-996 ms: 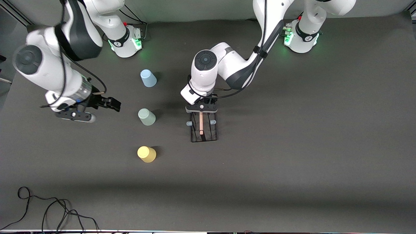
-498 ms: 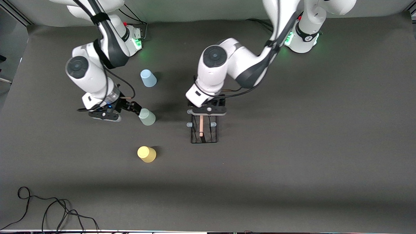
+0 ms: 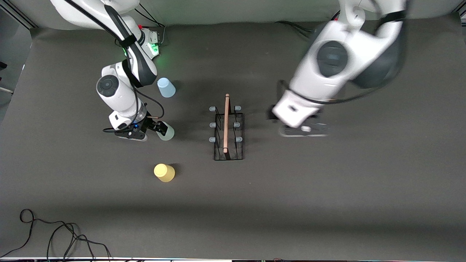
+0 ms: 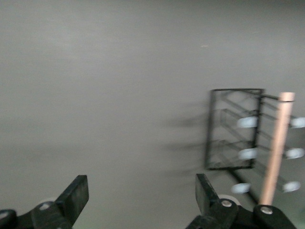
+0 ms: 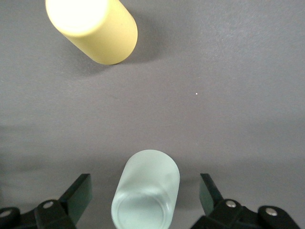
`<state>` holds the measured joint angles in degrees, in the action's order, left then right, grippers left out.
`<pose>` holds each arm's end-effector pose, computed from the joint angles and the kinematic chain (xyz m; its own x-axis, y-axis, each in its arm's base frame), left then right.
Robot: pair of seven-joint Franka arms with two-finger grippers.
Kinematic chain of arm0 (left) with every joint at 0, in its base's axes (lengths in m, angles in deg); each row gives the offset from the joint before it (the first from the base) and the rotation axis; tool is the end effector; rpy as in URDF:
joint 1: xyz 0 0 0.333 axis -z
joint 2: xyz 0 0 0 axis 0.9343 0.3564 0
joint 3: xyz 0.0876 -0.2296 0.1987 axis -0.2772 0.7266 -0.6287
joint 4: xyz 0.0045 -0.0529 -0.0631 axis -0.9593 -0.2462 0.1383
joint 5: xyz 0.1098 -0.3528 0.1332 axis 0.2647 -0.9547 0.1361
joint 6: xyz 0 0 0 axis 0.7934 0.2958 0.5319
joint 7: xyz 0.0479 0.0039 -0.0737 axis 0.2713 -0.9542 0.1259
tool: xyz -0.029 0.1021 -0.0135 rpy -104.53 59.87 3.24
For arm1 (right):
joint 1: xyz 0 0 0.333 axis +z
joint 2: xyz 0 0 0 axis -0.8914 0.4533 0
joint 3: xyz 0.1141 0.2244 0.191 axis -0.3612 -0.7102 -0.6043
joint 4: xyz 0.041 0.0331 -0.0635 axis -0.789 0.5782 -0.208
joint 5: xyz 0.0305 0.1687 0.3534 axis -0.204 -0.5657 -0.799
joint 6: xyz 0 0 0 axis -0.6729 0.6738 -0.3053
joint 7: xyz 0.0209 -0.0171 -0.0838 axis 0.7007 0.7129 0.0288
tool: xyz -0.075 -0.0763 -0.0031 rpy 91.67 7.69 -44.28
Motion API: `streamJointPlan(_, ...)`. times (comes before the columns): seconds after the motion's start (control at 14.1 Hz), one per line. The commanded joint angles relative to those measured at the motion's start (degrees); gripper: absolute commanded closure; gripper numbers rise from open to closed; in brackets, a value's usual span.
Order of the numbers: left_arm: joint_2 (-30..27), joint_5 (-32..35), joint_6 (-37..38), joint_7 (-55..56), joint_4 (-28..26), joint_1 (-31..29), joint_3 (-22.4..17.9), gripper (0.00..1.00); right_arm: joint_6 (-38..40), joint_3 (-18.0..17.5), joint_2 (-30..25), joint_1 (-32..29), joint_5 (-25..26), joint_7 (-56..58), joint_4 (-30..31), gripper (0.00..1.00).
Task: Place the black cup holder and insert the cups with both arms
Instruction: 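Grasp the pale green cup with the right gripper while the left gripper withdraws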
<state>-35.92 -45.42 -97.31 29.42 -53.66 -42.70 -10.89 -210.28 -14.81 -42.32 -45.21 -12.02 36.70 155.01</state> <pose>0.5685 -0.2845 0.5171 0.9954 0.0197 -0.0939 0.0240 -0.9987 0.0444 0.4834 0.1514 0.2454 0.9745 -0.2071 0.0867 -0.2022 -0.9774 -0.0623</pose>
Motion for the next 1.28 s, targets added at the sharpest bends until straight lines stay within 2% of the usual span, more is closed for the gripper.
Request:
streamJointPlan(0.0,-6.40,0.88,3.71,-7.75,-5.51,-8.02,0.56,0.00,-4.71,0.47,2.84,1.41,-0.80,-2.15,0.55,0.00)
streamJointPlan(0.14,-10.27,0.88,3.36,-15.99,-9.48,-14.52,0.56,0.01,-6.30,0.55,4.52,2.98,-0.80,-2.24,0.55,0.00)
streamJointPlan(0.28,-12.04,0.97,4.15,-21.73,-9.93,-19.72,0.56,0.00,-6.30,0.47,5.31,3.43,-0.71,-4.25,0.55,0.00)
streamJointPlan(0.36,-12.74,1.58,3.54,-21.92,-10.54,-20.87,0.55,0.00,-6.04,0.47,5.31,4.21,-0.80,-4.34,0.55,0.00)
streamJointPlan(0.5,-15.89,9.46,-1.70,-22.54,-15.43,-20.97,0.73,0.00,-5.51,0.47,6.01,4.48,-0.71,-4.35,0.64,0.00)
streamJointPlan(0.64,-21.34,9.85,-7.35,-24.29,-22.03,-21.32,0.12,0.00,-5.60,0.47,6.63,4.57,-0.71,-4.26,1.08,0.00)
streamJointPlan(0.71,-22.32,9.67,-6.84,-27.17,-22.41,-22.19,-1.63,0.00,-5.60,0.55,6.72,4.57,-0.71,-4.26,1.34,0.04)
streamJointPlan(0.78,-22.85,8.28,-5.01,-30.16,-22.06,-22.46,-2.77,0.00,-5.69,0.55,6.89,4.66,-0.71,-4.17,1.34,0.24)
streamJointPlan(0.92,-23.21,5.63,-2.27,-32.55,-20.83,-23.16,-5.50,0.00,-5.60,0.55,6.90,4.66,-0.71,-4.17,1.34,0.91)
streamJointPlan(1.0,-23.21,5.54,-1.83,-32.91,-20.31,-23.16,-6.03,0.00,-5.43,0.55,6.55,4.66,-0.71,-4.08,1.43,1.00)
streamJointPlan(1.21,-21.98,5.63,-0.42,-32.74,-18.46,-22.29,-5.86,0.00,-1.58,0.55,3.22,4.66,-0.71,-4.26,1.00,1.00)
